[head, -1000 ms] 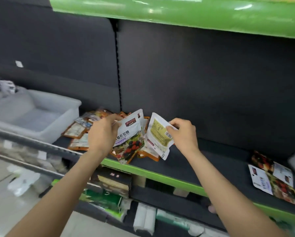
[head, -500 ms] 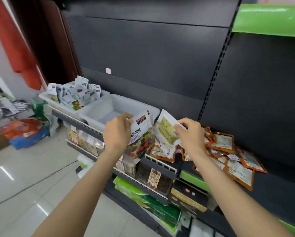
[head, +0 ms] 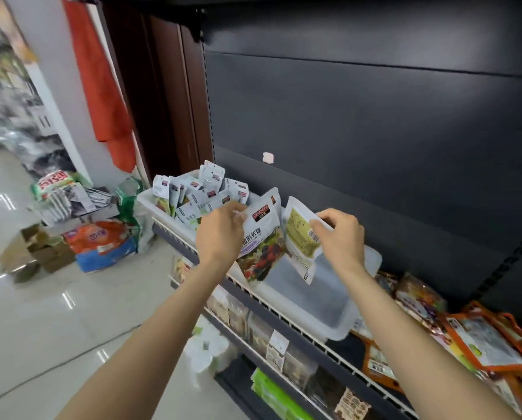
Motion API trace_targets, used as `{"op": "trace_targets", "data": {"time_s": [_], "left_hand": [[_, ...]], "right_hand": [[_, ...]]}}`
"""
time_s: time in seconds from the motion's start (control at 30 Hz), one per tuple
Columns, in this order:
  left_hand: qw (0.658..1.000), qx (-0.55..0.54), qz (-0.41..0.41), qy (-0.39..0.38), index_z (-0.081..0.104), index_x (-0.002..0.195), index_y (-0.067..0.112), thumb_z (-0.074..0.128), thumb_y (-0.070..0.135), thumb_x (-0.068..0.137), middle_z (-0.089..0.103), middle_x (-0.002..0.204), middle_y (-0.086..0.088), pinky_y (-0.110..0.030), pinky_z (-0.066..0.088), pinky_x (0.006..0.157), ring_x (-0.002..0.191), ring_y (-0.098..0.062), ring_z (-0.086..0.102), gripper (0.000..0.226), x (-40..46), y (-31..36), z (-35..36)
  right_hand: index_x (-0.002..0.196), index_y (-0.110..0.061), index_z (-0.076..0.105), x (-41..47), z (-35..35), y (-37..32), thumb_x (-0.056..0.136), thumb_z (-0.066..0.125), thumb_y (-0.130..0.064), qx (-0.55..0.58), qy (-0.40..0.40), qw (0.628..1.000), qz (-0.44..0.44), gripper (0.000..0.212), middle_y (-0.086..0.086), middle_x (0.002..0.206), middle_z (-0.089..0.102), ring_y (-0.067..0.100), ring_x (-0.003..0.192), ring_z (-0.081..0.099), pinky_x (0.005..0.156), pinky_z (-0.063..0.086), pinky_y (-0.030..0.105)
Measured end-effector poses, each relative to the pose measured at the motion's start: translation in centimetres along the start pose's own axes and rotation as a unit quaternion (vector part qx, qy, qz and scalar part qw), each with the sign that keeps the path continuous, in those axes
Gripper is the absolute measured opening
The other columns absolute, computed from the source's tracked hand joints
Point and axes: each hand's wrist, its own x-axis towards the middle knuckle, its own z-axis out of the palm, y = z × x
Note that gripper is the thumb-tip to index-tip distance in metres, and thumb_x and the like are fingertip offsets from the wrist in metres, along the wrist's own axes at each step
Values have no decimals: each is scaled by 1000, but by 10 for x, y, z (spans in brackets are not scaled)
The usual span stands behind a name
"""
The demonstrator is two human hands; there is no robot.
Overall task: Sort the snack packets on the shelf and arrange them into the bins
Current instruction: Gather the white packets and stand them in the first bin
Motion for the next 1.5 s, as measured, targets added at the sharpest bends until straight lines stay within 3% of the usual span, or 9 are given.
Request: {"op": "trace_targets", "data": {"time_s": [0.43,0.53,0.73,0.9,0.97,1.1,1.2,1.37,1.5], "left_hand": [[999,-30,-45,4,64,110,17,46,19,98,72,92,-5,-31,43,63,77,-23,63,22,185,-122,-22],[999,-42,-28,-20,66,107,16,47,17,97,72,92,-7,-37,51,67,80,-25,64,21,226,-145,-25],[998,-6,26,-50,65,112,15,45,15,98,71,95,-10,-30,34,63,88,-24,61,24,279,-162,-24],[995,15,64,-72,65,111,14,46,9,96,70,91,-12,-37,46,63,83,-30,63,25,295,-178,-14],[994,-2,68,-89,65,110,13,46,11,96,70,93,-13,-40,50,69,84,-31,63,23,300,-185,-10],[979,-46,86,-177,65,112,9,50,10,95,71,98,-14,-37,53,73,86,-28,65,23,294,-189,-1],[965,-37,97,-239,64,114,9,53,11,94,70,101,-13,-36,54,74,86,-25,66,23,278,-190,9],[943,64,147,-293,58,121,18,58,21,93,69,108,-5,-36,54,79,97,-23,65,29,263,-196,23],[923,125,183,-314,54,128,22,60,28,92,66,114,-3,-33,50,80,103,-21,62,37,261,-203,24]], "right_hand": [[76,-8,64,92,141,-60,85,53,-8,0,52,998,46,15,-2,70,64,9,69,57,51,38,9],[77,-7,62,107,178,-74,86,51,-7,-19,79,994,72,14,-3,70,62,17,78,57,55,33,18],[90,1,56,133,237,-89,91,46,-3,-73,113,982,133,11,2,78,55,20,83,45,60,28,25],[93,-5,49,131,283,-73,92,50,-7,-82,63,977,185,2,14,96,62,28,84,56,65,37,30],[108,-5,49,131,292,-69,94,50,-10,-77,32,981,176,15,16,107,63,26,85,56,67,41,30],[145,-17,31,132,292,-69,93,53,-12,-32,30,987,155,57,11,127,57,26,115,54,98,45,39],[147,-25,29,127,294,-63,93,53,-14,-27,-9,989,145,60,10,123,58,27,112,56,92,50,47],[150,-25,21,123,296,-58,97,50,-17,-90,-97,980,150,61,9,120,60,27,109,60,91,47,33],[150,-19,21,122,305,-58,97,50,-21,-174,-164,960,142,60,8,105,60,28,105,58,94,44,35]]}}
